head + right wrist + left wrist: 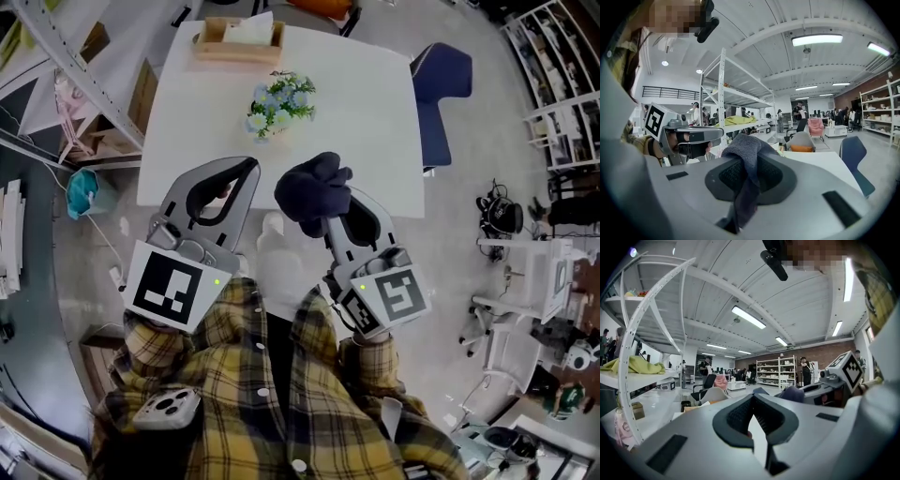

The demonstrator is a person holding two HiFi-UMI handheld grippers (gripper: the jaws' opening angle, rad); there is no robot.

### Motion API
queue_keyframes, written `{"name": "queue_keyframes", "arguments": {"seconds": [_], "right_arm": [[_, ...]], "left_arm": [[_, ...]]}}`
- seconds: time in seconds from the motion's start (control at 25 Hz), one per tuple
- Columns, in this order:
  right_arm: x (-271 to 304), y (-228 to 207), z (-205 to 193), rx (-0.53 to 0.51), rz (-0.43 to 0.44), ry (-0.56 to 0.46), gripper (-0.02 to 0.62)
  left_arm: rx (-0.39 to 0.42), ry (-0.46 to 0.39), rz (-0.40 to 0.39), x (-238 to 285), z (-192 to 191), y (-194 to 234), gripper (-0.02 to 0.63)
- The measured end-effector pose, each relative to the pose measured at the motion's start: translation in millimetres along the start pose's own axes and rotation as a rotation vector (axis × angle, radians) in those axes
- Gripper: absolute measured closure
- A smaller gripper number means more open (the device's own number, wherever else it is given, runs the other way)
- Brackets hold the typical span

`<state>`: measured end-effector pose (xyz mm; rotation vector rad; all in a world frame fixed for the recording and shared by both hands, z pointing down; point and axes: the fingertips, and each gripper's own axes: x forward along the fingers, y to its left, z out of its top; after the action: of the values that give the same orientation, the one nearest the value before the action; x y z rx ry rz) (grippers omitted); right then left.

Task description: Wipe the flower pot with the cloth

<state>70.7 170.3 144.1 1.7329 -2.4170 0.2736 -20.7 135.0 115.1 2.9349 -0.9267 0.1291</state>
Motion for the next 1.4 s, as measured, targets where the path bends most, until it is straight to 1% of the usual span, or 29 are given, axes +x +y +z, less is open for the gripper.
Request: {"name": "queue_keyframes", "arguments": {"seconds": [0.28,0.56,0.76,0.88,1.04,1.4], "right_arm": [[53,-44,17,-0.026,0.045,0.021,0.563],[98,-83,28,-0.044,0.152,0.058,0.563],[119,-100,26,-0.053,0.225,0.088,0.563],[124,-109,25,-0.059,0.254,0.102,0.563],[128,-118,20,-0.051,0.261,0.124,0.563],[129,-112,4,-0.004,0.226,0.177,0.564]], "left_arm": [[-0.011,-0.009,0.043,55,13,36,0.598],[-0.042,0.007,0.123,108,18,63,0.598],[-0.057,0.013,0.189,128,18,79,0.598],[-0.057,0.028,0.213,133,14,83,0.598],[-0.059,0.041,0.224,138,11,88,0.598],[-0.083,0.079,0.223,130,-8,109,0.598]]}}
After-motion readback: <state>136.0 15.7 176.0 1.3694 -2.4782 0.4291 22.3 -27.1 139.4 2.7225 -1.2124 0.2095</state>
